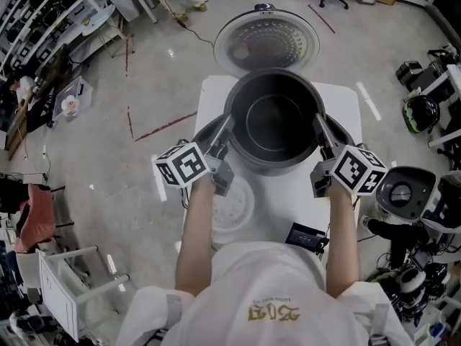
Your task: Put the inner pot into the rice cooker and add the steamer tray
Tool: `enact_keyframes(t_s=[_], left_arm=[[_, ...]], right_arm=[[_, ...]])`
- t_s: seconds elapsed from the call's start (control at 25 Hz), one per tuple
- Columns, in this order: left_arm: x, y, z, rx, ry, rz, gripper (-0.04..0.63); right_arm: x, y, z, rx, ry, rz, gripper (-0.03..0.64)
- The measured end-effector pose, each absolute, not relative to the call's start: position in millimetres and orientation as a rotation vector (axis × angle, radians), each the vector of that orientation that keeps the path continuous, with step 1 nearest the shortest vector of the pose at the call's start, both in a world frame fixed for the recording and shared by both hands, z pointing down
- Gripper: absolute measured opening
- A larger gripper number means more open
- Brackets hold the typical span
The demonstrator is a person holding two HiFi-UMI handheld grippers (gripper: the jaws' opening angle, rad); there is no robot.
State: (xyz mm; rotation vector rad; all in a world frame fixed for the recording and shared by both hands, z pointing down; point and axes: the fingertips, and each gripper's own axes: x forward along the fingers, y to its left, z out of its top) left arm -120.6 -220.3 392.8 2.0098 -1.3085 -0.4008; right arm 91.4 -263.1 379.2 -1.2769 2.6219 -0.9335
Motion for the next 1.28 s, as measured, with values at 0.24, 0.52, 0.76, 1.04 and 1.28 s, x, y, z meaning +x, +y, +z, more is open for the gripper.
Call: enact_keyframes(t_s=[0.24,0.52,0.76,1.04,1.28], left_arm=[[-121,-231,407,1.997,-1.304,-0.368,0.075],[-125,-242,423,1.976,-1.303,-0.321,0.075],[-122,-245,443,1.971,-1.307,-0.257,0.075],[-120,-248,462,1.970,-1.325,-0.166,0.080],[-119,-247,472,1.981,-1.357,-0.078,0.087]], right_arm=[[91,-272,397,-1.304,2.612,-0.976,0.072],[87,-281,412,-1.345,2.614,-1.015,0.072],[90,-283,435,-1.393,2.618,-1.051,0.074],[91,-285,454,-1.443,2.641,-1.064,0.075],[90,-284,465,-1.482,2.667,-1.054,0.078]])
